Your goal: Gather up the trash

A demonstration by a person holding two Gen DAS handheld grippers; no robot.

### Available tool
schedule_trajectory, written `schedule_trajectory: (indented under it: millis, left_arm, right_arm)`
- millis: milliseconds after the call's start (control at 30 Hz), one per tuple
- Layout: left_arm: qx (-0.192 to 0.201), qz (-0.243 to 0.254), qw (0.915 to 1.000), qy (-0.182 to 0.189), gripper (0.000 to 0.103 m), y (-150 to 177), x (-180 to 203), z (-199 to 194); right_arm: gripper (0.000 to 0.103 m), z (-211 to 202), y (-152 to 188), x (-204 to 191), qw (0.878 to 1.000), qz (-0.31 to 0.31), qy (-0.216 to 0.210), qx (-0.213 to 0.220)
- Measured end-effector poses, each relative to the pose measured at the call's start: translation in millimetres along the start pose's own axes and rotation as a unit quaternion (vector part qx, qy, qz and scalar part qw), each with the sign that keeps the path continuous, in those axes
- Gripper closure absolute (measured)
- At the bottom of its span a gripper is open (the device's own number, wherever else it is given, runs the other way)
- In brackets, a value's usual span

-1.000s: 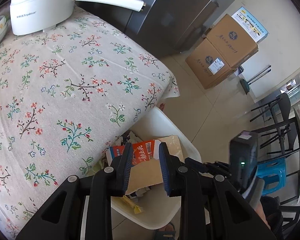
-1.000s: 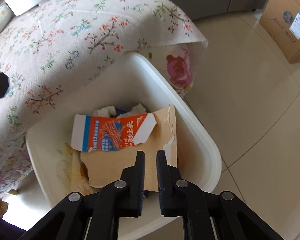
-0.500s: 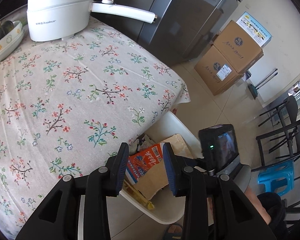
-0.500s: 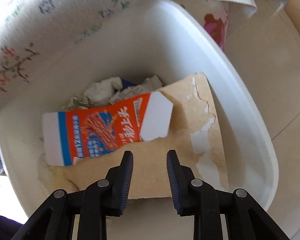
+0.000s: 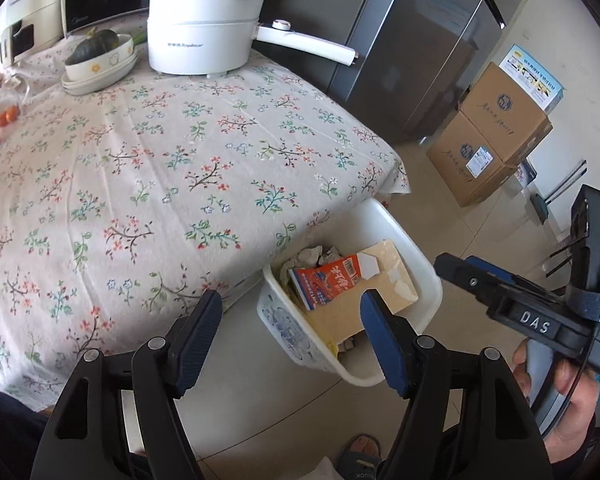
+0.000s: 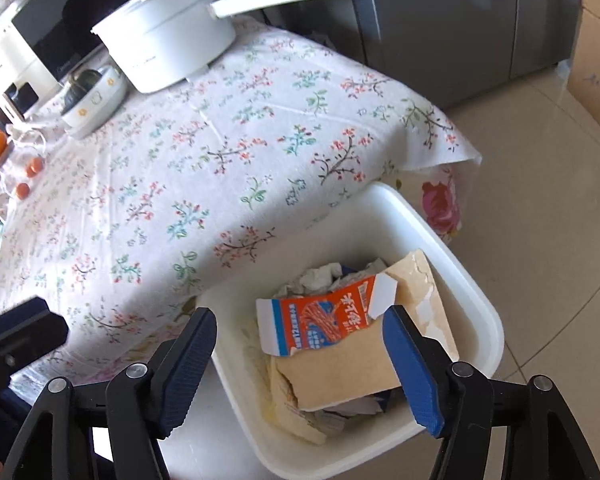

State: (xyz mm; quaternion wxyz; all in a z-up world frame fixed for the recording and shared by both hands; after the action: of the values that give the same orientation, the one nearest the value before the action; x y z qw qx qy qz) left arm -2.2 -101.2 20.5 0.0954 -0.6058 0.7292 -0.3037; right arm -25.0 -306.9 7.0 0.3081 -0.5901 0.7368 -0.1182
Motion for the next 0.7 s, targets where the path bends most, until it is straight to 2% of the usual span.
schedule_trajectory:
  millis: [167, 267, 400, 567, 700]
  left_arm:
    - [0.042, -0.014, 0.9981, -0.043, 0.027, 20.9, -12.4, -34.0]
    - [0.079, -0.019, 0.9945, -0.066, 0.023, 33.2, -17.6, -55.9]
    - [0.116, -0.011, 0.9902, -0.078, 0.021, 53.9, -17.9, -75.0]
    - [0.127, 0.007, 0.9882, -0.085, 0.019, 74.4, -13.3, -81.5]
    - [0.131, 0.029, 0.9852, -0.107, 0.018, 79.2, -12.4, -78.3]
  right_arm:
    - [0.021, -32.3, 19.1, -6.5, 0.999, 0.018, 0.011, 0.044]
    - [0.015, -44.7, 35.8, -15.3, 0.998, 0.02, 0.003, 0.064]
    - [0.009, -52.9, 65.1, -26.3, 0.996, 0.026, -0.001, 0.085]
    - [0.006, -59.0, 98.4, -35.6, 0.993, 0.041, 0.029, 0.104]
    - [0.005, -61.9, 108.7, -50.0, 0.992, 0.021, 0.042, 0.115]
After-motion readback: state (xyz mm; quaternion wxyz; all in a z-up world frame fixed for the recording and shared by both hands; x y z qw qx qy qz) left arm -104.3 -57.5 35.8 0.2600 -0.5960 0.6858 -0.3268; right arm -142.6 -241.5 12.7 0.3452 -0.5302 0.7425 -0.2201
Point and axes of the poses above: each gripper's, at about its wrist camera, not at the fingertips, and z roughly the way its jaws point, x to its right, y to its underside, the point moved 1 cm from there along z, roughly the way its jaws point, and after that the axes turned 4 degrees about x, right-handed, at the moved point
